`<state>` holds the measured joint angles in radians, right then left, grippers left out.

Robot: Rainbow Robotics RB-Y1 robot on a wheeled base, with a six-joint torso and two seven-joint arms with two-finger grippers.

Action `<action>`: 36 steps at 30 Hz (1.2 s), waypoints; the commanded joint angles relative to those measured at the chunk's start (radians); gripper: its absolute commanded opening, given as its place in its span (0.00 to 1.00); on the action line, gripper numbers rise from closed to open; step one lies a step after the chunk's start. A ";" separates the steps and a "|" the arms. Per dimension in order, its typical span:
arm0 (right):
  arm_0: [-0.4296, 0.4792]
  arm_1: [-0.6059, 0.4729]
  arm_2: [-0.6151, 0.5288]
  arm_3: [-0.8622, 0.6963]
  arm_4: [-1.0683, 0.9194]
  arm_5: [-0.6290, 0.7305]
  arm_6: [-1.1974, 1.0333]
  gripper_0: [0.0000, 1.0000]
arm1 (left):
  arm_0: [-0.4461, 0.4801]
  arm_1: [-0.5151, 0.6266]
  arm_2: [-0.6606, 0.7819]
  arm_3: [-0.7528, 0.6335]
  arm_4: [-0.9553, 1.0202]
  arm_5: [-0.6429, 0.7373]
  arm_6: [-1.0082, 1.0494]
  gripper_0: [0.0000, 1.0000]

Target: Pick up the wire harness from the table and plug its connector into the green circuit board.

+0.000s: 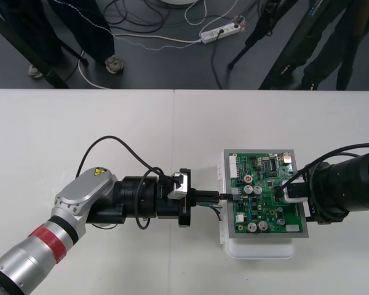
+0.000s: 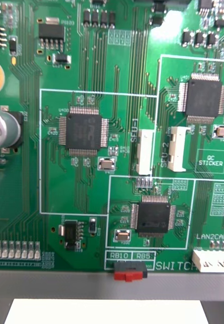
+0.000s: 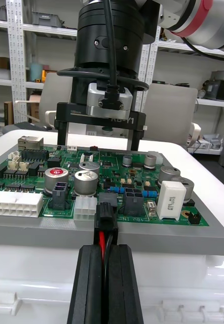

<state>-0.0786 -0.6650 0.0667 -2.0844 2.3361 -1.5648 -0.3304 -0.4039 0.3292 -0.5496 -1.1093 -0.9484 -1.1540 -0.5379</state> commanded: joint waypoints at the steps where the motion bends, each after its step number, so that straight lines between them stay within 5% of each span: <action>1: -0.024 0.011 0.015 -0.031 0.009 -0.006 -0.021 1.00 | -0.029 -0.032 -0.030 -0.009 -0.013 0.023 -0.043 0.00; 36: -0.024 0.011 0.013 -0.031 0.014 -0.006 -0.019 1.00 | -0.067 -0.044 -0.042 -0.009 0.020 0.031 -0.060 0.00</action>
<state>-0.0786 -0.6649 0.0668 -2.0848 2.3411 -1.5648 -0.3303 -0.4246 0.3292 -0.5698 -1.1041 -0.9490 -1.1487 -0.5384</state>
